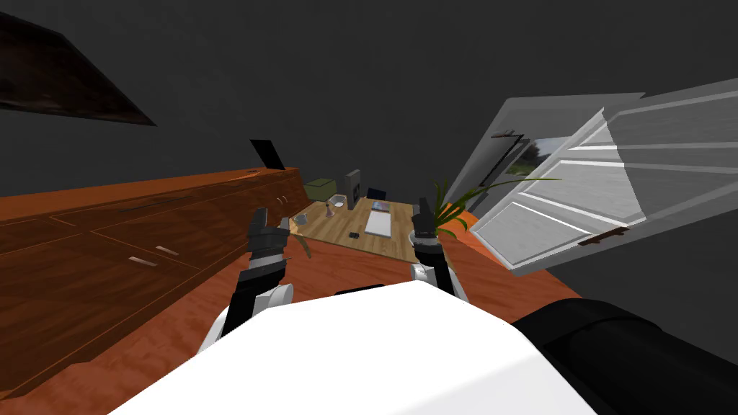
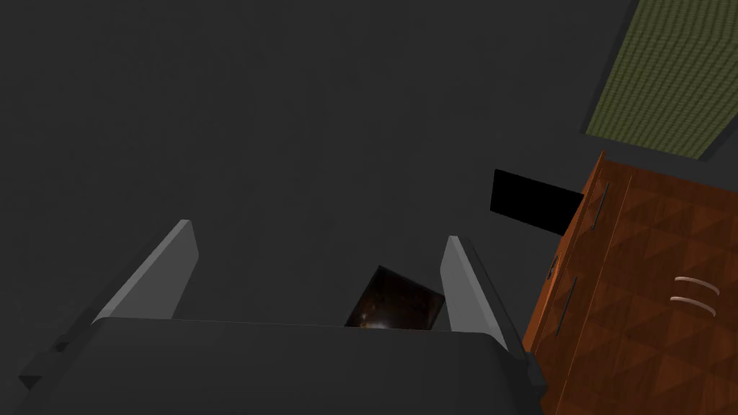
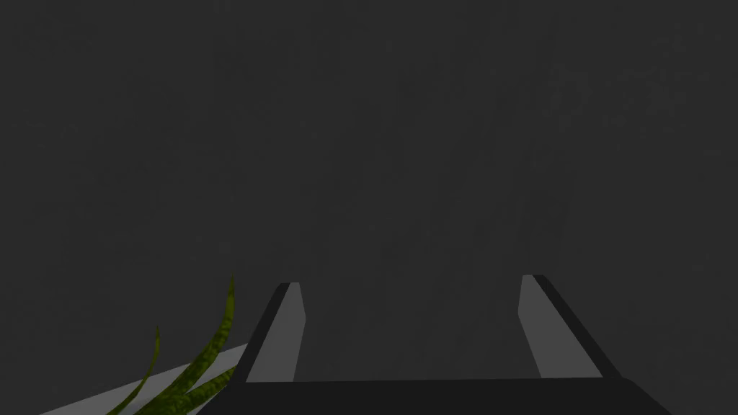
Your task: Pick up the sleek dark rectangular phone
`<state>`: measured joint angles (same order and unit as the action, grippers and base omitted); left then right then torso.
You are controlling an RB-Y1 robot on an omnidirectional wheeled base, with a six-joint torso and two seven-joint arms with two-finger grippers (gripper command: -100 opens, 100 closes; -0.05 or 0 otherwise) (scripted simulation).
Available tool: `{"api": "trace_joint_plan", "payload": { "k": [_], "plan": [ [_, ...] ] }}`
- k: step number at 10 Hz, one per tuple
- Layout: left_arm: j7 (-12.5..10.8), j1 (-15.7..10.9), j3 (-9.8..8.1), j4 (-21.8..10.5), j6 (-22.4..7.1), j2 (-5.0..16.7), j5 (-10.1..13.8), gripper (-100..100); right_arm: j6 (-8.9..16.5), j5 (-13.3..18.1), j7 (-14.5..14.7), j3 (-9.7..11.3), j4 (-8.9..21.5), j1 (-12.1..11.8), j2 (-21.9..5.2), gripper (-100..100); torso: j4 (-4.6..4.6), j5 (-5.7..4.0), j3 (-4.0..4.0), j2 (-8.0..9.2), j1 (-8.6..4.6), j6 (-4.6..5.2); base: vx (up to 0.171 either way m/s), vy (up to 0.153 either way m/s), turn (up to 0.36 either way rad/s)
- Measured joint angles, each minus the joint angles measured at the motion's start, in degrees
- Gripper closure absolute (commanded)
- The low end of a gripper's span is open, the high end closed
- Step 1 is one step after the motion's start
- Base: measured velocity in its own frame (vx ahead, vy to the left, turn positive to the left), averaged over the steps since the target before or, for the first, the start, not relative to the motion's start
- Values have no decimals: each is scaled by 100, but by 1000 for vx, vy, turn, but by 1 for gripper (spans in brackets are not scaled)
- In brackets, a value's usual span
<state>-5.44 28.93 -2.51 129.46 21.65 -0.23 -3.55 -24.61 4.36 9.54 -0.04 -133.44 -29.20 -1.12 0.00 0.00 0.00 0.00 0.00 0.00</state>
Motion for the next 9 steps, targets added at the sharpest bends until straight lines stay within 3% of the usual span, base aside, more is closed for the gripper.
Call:
{"api": "trace_joint_plan", "payload": {
  "k": [5,9],
  "plan": [
    [0,-153,-65,-408,-225,618,348,-100,0,0,0,0,0,1,0,0,4,3,10,17,14,2,-44,27,-156],
    [-129,-479,-313,-1122,-666,1394,1012,-100,0,0,0,0,0,1,0,0,6,5,15,26,18,3,-75,32,-260]
  ]
}}
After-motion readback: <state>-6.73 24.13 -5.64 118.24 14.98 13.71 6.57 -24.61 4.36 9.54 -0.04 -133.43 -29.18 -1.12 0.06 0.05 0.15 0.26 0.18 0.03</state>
